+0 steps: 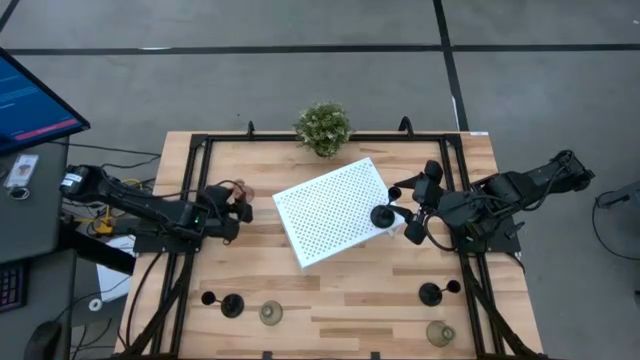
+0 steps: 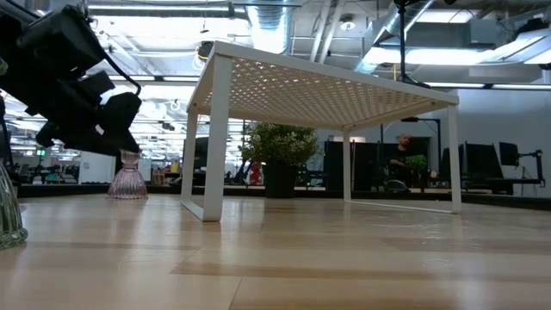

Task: Pick & Place candle stick holders
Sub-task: Put the pink transparent candle holder onto the shelf

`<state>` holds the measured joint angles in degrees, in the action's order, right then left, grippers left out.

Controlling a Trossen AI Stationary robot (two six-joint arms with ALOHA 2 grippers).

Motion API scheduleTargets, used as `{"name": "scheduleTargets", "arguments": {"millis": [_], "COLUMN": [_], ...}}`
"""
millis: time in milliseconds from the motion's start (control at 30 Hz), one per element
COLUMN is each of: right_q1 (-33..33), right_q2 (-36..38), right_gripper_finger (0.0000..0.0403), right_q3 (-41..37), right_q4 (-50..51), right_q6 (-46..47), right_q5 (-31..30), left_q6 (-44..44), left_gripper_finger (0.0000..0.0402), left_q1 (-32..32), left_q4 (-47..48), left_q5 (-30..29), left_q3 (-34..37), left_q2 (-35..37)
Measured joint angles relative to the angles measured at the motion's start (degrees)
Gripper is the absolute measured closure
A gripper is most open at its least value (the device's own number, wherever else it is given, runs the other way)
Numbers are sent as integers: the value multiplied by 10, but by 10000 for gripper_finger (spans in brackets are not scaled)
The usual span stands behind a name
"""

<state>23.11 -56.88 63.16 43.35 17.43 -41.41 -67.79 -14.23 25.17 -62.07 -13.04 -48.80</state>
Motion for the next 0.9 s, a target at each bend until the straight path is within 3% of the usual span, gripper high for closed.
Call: {"name": "scheduleTargets", "arguments": {"millis": [267,567,900], "right_q1": [0,-2,-30], "right_q2": [0,0,0], "right_gripper_finger": [138,138,138], "right_q3": [0,0,0], "right_q4": [0,0,0], "right_q6": [0,-12,-24], "right_q5": [0,-4,7], "left_q6": [0,9,90], "left_gripper_finger": [189,189,189], "left_q1": [-1,-1,66], "left_q4": [-2,-34,-100], "left_q5": [-31,-21,75], "left_q3": [0,0,0], "left_q2": [0,0,-24]}}
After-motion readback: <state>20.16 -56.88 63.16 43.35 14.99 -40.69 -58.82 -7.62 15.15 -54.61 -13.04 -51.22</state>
